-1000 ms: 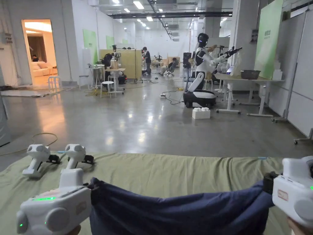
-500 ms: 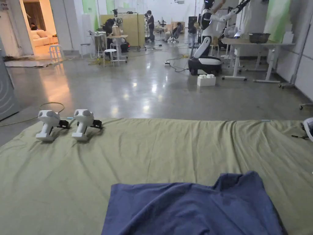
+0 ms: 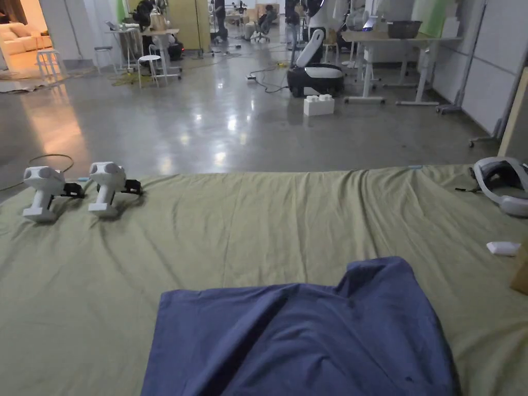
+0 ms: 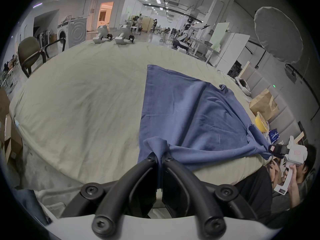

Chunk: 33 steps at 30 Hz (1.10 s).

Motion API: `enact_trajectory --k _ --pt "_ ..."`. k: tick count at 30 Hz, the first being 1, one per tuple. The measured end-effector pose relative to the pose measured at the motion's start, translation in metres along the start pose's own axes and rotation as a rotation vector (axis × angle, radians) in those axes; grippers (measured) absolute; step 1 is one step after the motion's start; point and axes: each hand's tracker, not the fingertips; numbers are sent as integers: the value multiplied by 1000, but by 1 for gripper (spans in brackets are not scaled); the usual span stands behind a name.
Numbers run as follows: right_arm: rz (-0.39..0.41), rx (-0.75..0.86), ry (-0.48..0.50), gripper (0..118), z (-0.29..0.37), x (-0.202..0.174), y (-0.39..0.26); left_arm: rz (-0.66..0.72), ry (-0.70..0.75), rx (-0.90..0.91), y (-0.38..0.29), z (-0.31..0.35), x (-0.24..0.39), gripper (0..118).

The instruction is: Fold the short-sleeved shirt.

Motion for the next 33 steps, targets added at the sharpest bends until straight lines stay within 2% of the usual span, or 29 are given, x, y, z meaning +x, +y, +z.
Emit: enact_trajectory --k 4,5,6,7,8,9,12,14,16,19,21,24,25,26,29,31,32,33 --pt "0 -12 5 18 -3 5 -5 -4 6 -14 -8 -1 2 6" --pt "9 -31 7 22 -6 7 -5 -3 3 -12 -8 -2 0 6" --pt "10 -36 1 40 -8 9 -6 0 -7 -11 -7 -4 -1 18" --pt "10 -40 -7 65 -9 11 -6 2 -19 -12 -11 -1 2 52" --pt "9 -47 -4 85 -8 16 -6 2 -19 -18 -8 0 -1 92" --pt "7 -45 6 94 -5 19 -5 0 -21 -18 -7 1 -2 110" --pt "-30 30 55 94 14 26 0 -32 17 88 3 24 1 109" --pt "-59 88 134 95 30 29 8 -85 39 197 17 46 9 109" --pt "-111 160 172 95 50 25 17 -149 59 307 29 76 23 109" --pt "-112 299 258 95 81 12 29 -217 68 481 39 114 48 109" --pt "-43 431 270 95 110 -6 31 -282 68 568 41 138 68 109" --pt "91 596 230 100 132 -23 26 -353 93 668 34 162 94 109" --pt "137 620 214 101 139 -30 25 -363 101 690 32 167 100 109" --pt "189 632 202 101 156 -54 27 -363 113 705 30 173 107 109" --pt "278 621 200 96 167 -70 24 -360 121 745 24 185 119 108" --pt "293 611 182 87 167 -79 24 -370 107 753 22 193 123 96" --pt "299 615 178 77 168 -83 22 -376 107 752 22 195 127 80" --pt "301 614 172 61 168 -86 21 -385 103 750 22 196 128 52"
